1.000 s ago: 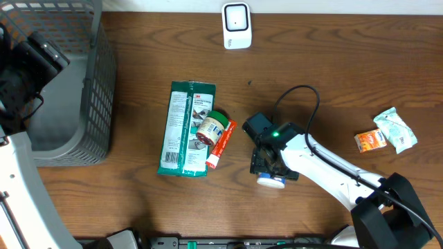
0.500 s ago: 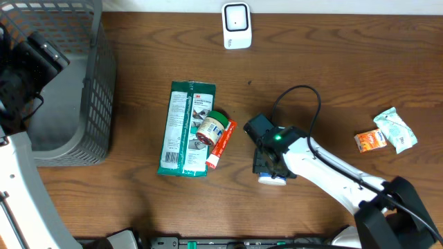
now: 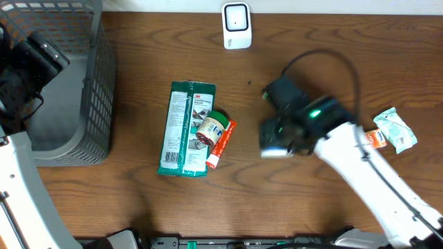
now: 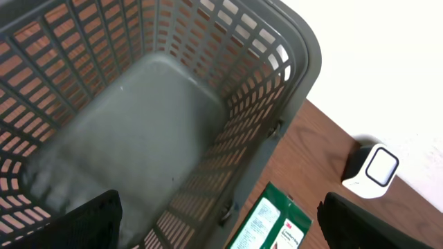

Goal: Scan the item barcode
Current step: 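Carry the cotton-swab tub up to the white scanner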

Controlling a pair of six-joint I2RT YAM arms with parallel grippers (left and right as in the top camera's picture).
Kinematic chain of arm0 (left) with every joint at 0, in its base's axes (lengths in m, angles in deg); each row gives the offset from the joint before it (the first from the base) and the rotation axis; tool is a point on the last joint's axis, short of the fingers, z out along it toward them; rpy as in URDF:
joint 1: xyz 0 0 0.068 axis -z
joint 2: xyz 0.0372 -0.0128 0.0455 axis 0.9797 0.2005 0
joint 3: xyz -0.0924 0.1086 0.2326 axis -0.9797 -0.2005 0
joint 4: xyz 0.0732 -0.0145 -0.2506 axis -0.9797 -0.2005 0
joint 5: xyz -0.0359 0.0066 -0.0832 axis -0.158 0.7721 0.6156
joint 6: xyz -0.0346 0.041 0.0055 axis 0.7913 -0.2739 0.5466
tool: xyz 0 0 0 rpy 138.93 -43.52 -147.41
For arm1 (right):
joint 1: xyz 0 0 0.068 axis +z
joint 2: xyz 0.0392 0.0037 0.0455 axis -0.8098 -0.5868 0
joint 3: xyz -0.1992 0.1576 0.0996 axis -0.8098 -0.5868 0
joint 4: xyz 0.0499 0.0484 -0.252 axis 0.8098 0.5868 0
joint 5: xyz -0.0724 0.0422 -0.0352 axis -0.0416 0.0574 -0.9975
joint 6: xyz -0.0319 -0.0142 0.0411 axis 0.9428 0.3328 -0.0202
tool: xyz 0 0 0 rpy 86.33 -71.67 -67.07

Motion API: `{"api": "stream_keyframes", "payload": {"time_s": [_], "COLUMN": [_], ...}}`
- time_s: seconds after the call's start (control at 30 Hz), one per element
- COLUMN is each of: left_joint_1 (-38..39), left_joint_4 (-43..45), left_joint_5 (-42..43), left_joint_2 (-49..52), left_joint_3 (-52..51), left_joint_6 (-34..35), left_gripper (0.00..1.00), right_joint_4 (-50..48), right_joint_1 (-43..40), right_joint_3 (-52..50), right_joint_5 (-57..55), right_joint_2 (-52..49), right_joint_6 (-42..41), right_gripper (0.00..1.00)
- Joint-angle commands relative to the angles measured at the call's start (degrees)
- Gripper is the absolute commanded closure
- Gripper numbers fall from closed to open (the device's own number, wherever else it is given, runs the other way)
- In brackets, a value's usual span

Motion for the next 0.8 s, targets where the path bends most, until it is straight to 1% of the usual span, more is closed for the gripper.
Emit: {"api": "stream_keyframes", "payload": {"time_s": [0.0, 0.07, 0.13, 0.17, 0.27, 0.3, 0.33, 0.37, 0.43, 0.53, 0.63, 0.77], "left_joint_1": [-0.24, -0.24, -0.24, -0.24, -0.24, -0.24, -0.24, -0.24, -0.24, -0.24, -0.24, -0.24], "left_joint_4": [0.00, 0.00, 0.00, 0.00, 0.00, 0.00, 0.00, 0.00, 0.00, 0.00, 0.00, 0.00], "left_joint_5": [-0.13, -0.13, -0.13, -0.13, -0.13, -0.13, -0.13, -0.13, -0.13, -0.13, -0.13, -0.13], "left_joint_2": [0.04, 0.04, 0.04, 0.04, 0.04, 0.04, 0.04, 0.04, 0.04, 0.04, 0.04, 0.04], "left_joint_3": [0.13, 0.13, 0.13, 0.13, 0.13, 0.13, 0.13, 0.13, 0.13, 0.13, 0.13, 0.13], "left_joint_6": [0.50, 0.52, 0.52, 0.50, 0.52, 0.50, 0.52, 0.50, 0.50, 0.50, 0.50, 0.50], "left_gripper": [0.12, 0.12, 0.12, 0.12, 0.12, 0.12, 0.12, 0.12, 0.12, 0.12, 0.12, 0.12], "right_joint_4": [3.56, 6.99, 10.84, 12.96, 19.80, 23.98, 25.66, 26.69, 26.43, 23.98, 18.47, 7.69], "right_joint_1": [-4.37, -6.56, -8.04, -8.52, -9.35, -9.73, -9.88, -10.10, -10.64, -11.96, -13.05, -13.79], "right_joint_3": [11.74, 19.32, 27.74, 32.37, 47.78, 58.27, 63.32, 69.51, 78.05, 85.15, 85.35, 85.35], "right_joint_5": [7.19, 7.45, 8.52, 9.31, 10.27, 10.29, 10.32, 11.08, 14.40, 14.69, 14.71, 13.90], "right_joint_2": [-0.72, -3.23, -7.13, -9.60, -18.80, -25.27, -28.41, -32.28, -38.12, -44.92, -48.63, -53.53], "right_joint_6": [6.12, 6.60, 7.69, 8.28, 9.33, 9.73, 9.70, 9.92, 9.16, 6.73, 4.70, 0.52], "right_gripper": [0.51, 0.54, 0.55, 0.57, 0.59, 0.59, 0.61, 0.63, 0.68, 0.68, 0.67, 0.68]}}
